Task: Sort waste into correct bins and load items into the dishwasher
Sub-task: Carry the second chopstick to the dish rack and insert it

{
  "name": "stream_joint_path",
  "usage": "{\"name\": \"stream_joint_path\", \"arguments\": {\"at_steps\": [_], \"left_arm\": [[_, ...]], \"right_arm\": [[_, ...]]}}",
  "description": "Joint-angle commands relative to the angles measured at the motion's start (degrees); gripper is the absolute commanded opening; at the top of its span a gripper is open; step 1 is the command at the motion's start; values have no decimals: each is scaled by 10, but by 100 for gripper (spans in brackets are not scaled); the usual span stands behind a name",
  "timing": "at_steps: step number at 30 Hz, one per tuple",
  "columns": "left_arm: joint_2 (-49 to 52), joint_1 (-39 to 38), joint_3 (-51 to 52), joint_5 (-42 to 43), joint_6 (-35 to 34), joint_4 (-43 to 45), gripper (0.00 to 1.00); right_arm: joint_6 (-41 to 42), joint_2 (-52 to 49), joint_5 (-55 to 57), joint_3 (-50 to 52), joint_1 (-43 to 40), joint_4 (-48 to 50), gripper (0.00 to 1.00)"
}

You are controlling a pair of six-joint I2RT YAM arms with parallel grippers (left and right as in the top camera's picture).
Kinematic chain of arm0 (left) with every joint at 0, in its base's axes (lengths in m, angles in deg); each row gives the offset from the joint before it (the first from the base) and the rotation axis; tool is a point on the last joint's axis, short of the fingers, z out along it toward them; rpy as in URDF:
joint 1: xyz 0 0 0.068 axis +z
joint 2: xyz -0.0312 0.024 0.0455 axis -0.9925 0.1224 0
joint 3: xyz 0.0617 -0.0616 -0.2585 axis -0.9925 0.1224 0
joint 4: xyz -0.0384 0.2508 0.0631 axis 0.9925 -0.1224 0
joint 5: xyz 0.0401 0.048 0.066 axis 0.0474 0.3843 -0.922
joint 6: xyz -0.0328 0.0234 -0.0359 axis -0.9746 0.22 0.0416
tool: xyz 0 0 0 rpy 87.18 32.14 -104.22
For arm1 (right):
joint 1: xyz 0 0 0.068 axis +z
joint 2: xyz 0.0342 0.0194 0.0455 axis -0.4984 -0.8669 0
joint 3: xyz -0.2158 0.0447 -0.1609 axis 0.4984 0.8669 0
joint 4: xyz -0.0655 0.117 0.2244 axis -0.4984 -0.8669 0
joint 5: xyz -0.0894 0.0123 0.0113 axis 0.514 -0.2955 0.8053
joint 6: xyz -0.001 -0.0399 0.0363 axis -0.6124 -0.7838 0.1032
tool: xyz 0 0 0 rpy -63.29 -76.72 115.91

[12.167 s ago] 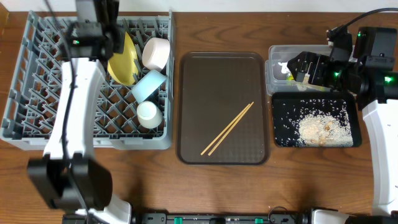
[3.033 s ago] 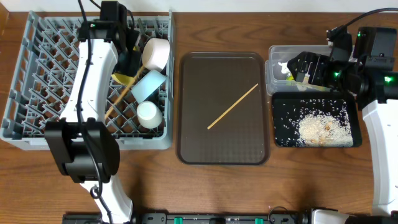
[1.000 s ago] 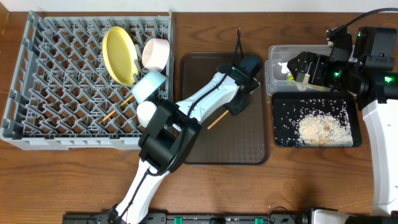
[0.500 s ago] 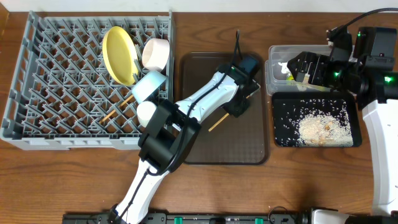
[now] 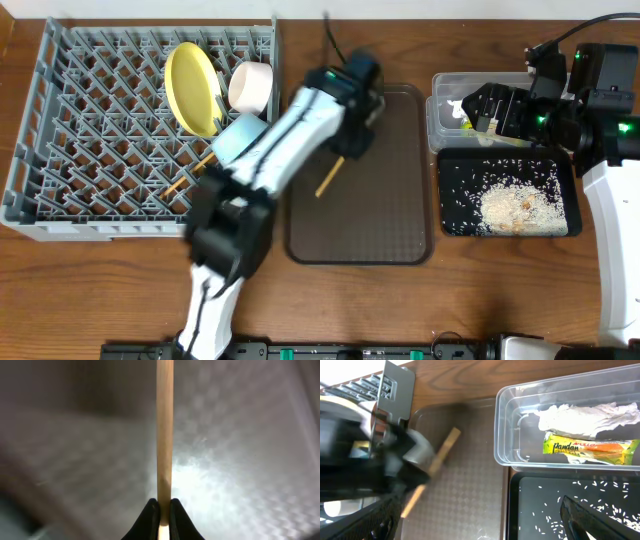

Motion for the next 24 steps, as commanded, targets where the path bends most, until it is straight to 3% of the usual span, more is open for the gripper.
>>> {"name": "stream_joint_path", "arguments": {"at_steps": [1, 9, 16, 24], "left_arm": [[-134, 28, -20, 3, -6, -7, 7], [-229, 121, -20, -126, 14, -75, 7], [-221, 242, 18, -130, 16, -103, 8], [-177, 299, 42, -130, 70, -102, 8]], "right_arm": [[3, 1, 0, -2, 2, 0, 99], [4, 1, 0, -2, 2, 0, 99], [4, 1, 0, -2, 2, 0, 99], [3, 1, 0, -2, 2, 0, 99]]}}
